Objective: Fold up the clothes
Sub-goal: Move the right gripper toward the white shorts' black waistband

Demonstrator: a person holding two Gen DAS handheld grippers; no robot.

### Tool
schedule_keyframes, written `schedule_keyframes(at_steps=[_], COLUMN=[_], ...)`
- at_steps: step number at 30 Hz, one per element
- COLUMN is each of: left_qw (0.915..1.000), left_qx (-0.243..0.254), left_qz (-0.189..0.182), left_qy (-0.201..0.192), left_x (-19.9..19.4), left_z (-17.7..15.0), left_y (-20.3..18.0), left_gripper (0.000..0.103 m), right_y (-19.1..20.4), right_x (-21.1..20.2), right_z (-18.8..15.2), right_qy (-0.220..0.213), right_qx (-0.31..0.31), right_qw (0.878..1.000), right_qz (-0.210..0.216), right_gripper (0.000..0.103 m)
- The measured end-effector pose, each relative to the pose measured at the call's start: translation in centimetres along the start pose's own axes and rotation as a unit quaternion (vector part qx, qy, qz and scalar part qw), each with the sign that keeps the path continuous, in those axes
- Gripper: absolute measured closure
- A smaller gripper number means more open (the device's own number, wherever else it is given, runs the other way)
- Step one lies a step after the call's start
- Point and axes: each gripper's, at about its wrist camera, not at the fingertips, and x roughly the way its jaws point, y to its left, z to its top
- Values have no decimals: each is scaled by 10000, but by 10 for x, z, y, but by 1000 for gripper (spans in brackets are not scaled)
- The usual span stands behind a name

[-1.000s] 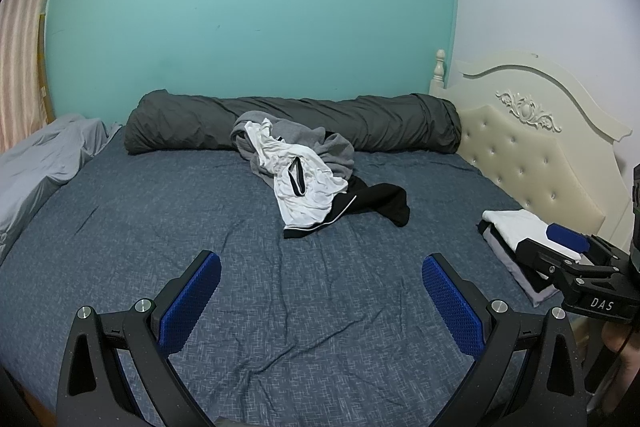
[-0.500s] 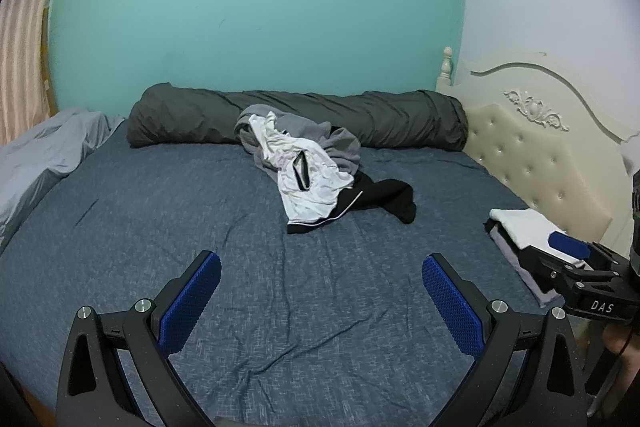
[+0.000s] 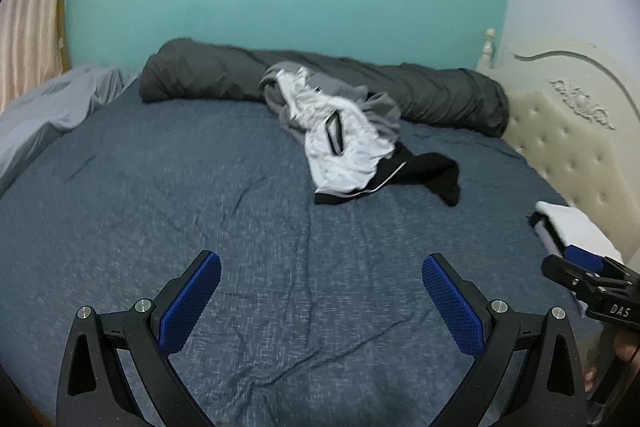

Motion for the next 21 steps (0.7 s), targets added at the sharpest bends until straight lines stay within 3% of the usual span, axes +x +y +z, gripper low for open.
schedule_keyframes(at_steps=[9, 21], left_qw=[9988, 9957], left_qx=[-361, -778], left_qz=[239, 259], left_qy=[231, 426], left_x=[97, 169], left_z=[-22, -40], left_y=[35, 76], left_gripper=[0, 1], right_y=[-18, -17], right_x=[97, 216], right_z=[6, 36], right_qy=[302, 378], right_qx=[45, -493], right_qw=[9993, 9979], right_qz=[214, -160], right_gripper=[6, 6])
